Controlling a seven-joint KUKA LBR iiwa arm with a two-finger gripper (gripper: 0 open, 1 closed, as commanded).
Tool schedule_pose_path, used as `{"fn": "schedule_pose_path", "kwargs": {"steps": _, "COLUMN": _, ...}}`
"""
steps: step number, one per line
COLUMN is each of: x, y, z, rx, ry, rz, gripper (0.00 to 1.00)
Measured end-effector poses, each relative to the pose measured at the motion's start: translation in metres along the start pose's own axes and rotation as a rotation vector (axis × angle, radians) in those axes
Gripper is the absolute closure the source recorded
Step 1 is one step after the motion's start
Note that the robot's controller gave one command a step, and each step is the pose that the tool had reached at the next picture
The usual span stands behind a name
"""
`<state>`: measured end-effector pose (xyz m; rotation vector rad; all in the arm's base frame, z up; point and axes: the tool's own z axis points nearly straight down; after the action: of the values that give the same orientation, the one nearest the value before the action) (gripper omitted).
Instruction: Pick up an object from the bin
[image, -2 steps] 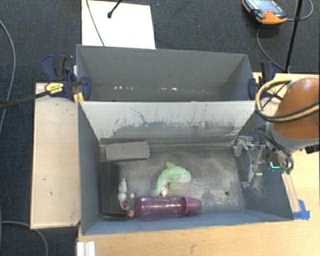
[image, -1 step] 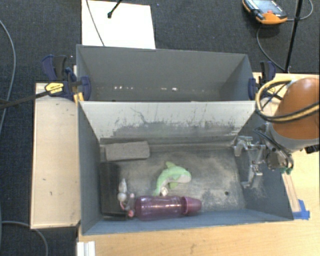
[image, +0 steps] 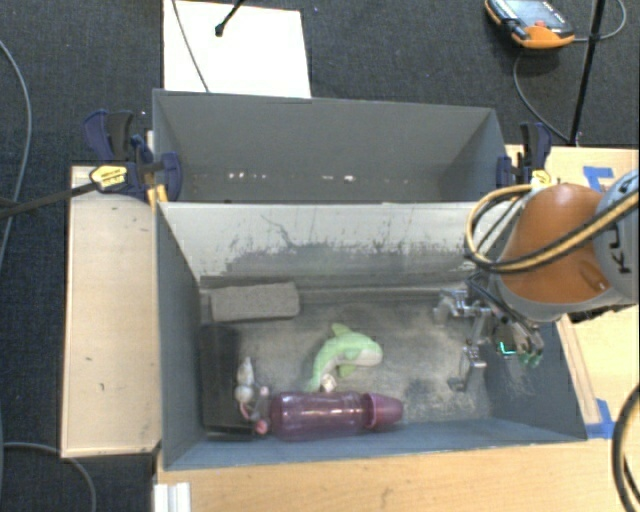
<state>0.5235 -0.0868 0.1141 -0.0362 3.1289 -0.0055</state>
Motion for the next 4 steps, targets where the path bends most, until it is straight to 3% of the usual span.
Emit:
{"fn": "schedule_pose_path", "kwargs": {"steps": 1, "x": 0.009, "y": 0.043, "z": 0.048, "rx": -0.008, "ry": 0.015, "rz": -0.035, "gripper": 0.00}}
{"fn": "schedule_pose_path", "kwargs": {"steps": 2, "x": 0.019, "y": 0.087, "z": 0.043, "rx": 0.001, "ry": 0.001, "rz": 0.032, "gripper": 0.00}}
{"fn": "schedule_pose_path", "kwargs": {"steps": 3, "x": 0.025, "y": 0.123, "z": 0.043, "rx": -0.004, "ry": 0.001, "rz": 0.044, "gripper": 0.00}}
{"fn": "schedule_pose_path", "kwargs": {"steps": 4, "x": 0.019, "y": 0.121, "z": 0.002, "rx": 0.000, "ry": 0.008, "rz": 0.034, "gripper": 0.00}}
